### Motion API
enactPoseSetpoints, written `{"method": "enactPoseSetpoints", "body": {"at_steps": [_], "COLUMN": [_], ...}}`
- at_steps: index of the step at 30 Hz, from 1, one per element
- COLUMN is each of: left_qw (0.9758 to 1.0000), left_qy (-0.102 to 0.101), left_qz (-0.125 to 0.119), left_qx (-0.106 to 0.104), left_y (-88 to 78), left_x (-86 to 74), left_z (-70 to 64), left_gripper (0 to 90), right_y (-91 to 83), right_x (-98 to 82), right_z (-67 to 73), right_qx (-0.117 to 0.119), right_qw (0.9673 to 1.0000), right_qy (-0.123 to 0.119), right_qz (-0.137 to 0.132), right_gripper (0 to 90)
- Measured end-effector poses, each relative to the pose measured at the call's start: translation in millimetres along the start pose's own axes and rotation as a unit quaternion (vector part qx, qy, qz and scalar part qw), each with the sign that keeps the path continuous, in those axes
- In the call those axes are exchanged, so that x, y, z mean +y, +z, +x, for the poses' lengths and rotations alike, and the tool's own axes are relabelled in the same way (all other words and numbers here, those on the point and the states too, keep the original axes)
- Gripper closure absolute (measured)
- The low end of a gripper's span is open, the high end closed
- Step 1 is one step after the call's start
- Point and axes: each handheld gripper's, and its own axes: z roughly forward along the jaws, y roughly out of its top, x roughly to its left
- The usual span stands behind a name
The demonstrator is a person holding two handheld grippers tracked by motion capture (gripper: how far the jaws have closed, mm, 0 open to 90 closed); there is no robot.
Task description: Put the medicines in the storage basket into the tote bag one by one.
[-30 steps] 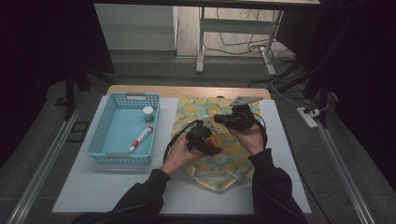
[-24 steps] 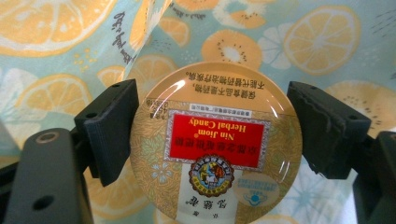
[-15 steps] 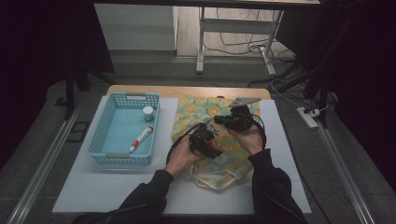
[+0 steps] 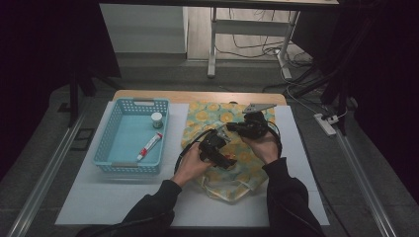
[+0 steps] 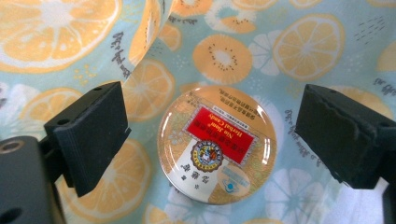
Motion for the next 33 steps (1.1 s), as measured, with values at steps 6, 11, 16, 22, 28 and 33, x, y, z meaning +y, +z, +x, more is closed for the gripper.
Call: {"method": "enactPoseSetpoints", "body": {"at_steps": [6, 11, 16, 22, 28, 33], "left_qw": [0.9995, 0.9983, 0.9964, 0.9948, 0.9934, 0.9941], "left_qy": [-0.015, -0.021, -0.026, -0.021, -0.018, -0.022], "left_qz": [-0.018, -0.031, -0.045, -0.054, -0.066, -0.065], "left_qx": [-0.022, -0.045, -0.067, -0.084, -0.092, -0.084], "left_y": [-10.8, -19.6, -31.2, -45.3, -58.2, -68.5], "left_x": [1.6, 1.4, -0.2, -3.8, -9.4, -14.1], "left_z": [-2.1, -5.0, -5.7, -5.8, -5.9, -3.6], "left_gripper": [5.5, 2.1, 1.5, 0.9, 0.6, 0.6], "right_y": [0.2, 0.5, 0.4, 0.5, 0.0, 0.1], "right_x": [-0.1, -0.2, -0.2, 0.1, 0.5, 0.6], "right_z": [-0.1, 0.2, 0.1, 0.8, 1.3, 1.9], "right_qx": [0.001, 0.002, 0.003, 0.004, 0.005, 0.005], "right_qw": [1.0, 1.0, 1.0, 1.0, 1.0, 1.0], "right_qy": [0.001, 0.002, 0.0, 0.0, -0.001, -0.002], "right_qz": [0.001, 0.001, 0.001, 0.001, 0.0, -0.001], "right_gripper": [90.0, 90.0, 90.0, 90.0, 90.0, 90.0]}}
